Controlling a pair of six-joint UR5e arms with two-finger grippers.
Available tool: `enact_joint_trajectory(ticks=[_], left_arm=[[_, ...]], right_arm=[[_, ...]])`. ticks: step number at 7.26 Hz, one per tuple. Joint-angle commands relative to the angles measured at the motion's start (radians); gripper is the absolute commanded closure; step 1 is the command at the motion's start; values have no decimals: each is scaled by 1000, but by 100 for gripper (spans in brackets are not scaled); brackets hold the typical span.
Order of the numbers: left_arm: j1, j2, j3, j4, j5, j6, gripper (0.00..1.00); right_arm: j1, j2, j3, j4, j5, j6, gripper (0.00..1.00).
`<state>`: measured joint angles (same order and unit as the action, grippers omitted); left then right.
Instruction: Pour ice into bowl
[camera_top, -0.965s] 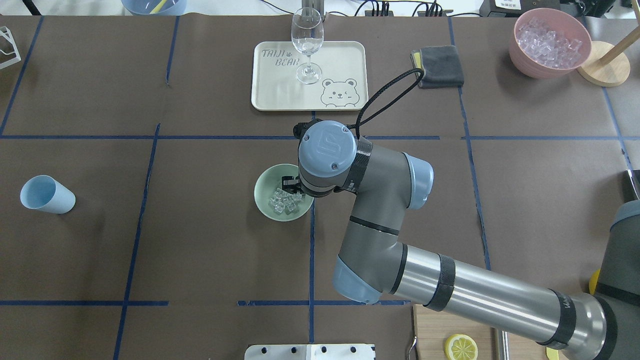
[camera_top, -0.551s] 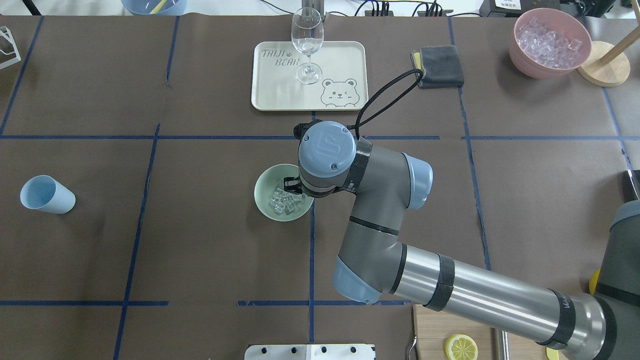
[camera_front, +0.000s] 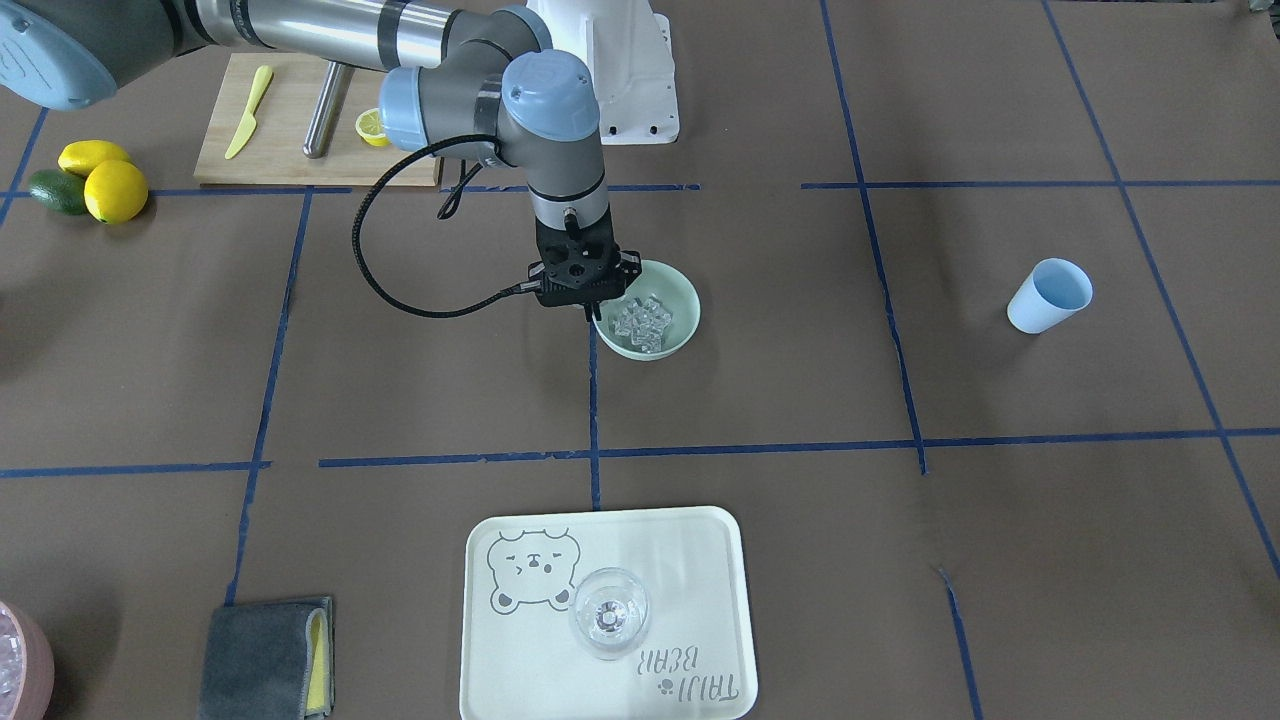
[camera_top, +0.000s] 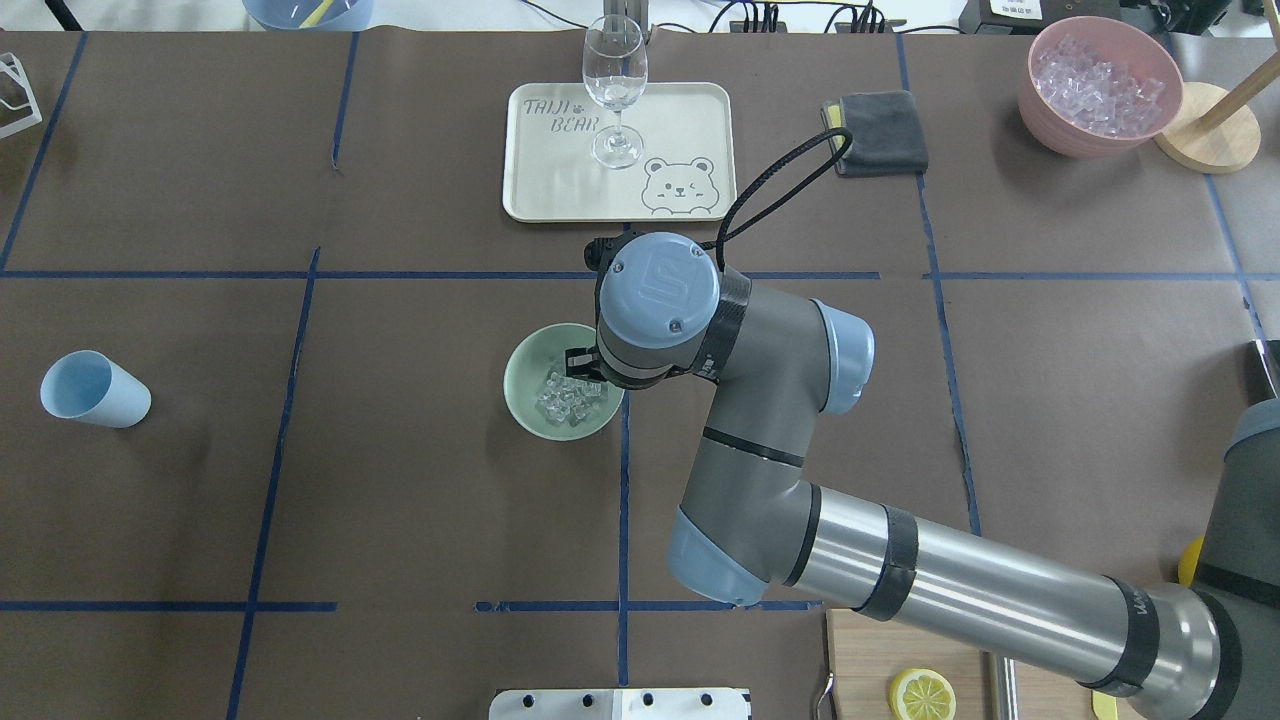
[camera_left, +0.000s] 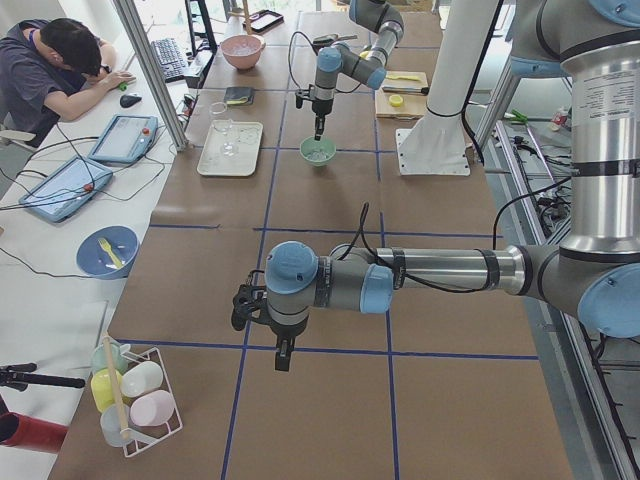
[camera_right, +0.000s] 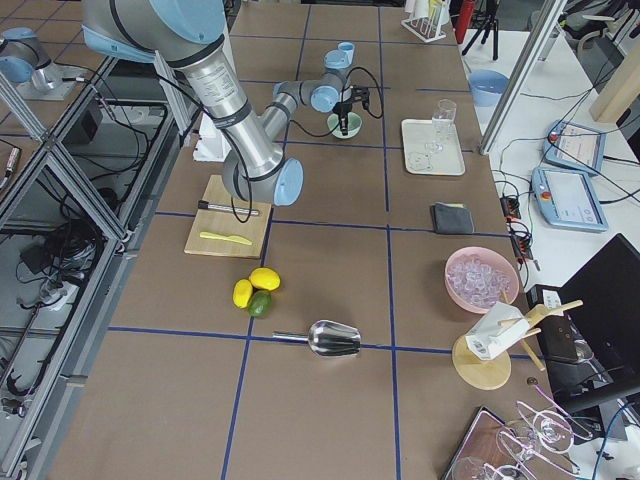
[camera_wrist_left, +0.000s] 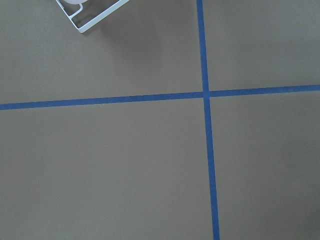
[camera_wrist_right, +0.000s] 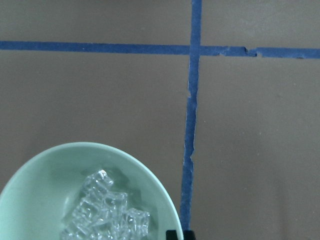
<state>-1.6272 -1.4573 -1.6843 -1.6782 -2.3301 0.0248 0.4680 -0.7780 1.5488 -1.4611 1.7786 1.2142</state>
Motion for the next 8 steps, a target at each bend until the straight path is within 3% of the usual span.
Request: enact_joint_trajectory(ticks=[1, 3, 5, 8], left_arm=[[0, 0, -2, -2, -3, 1, 0], [1, 0, 1, 6, -8, 94, 0], [1, 0, 2, 9, -9, 96, 0], [1, 0, 2, 5, -9, 98, 0]], right_arm=[[65, -35, 111, -8, 59, -7, 100], [203, -130, 216, -7, 215, -51, 100], [331, -263, 287, -1, 359, -247, 100], [414, -528, 396, 7, 377, -348, 100]])
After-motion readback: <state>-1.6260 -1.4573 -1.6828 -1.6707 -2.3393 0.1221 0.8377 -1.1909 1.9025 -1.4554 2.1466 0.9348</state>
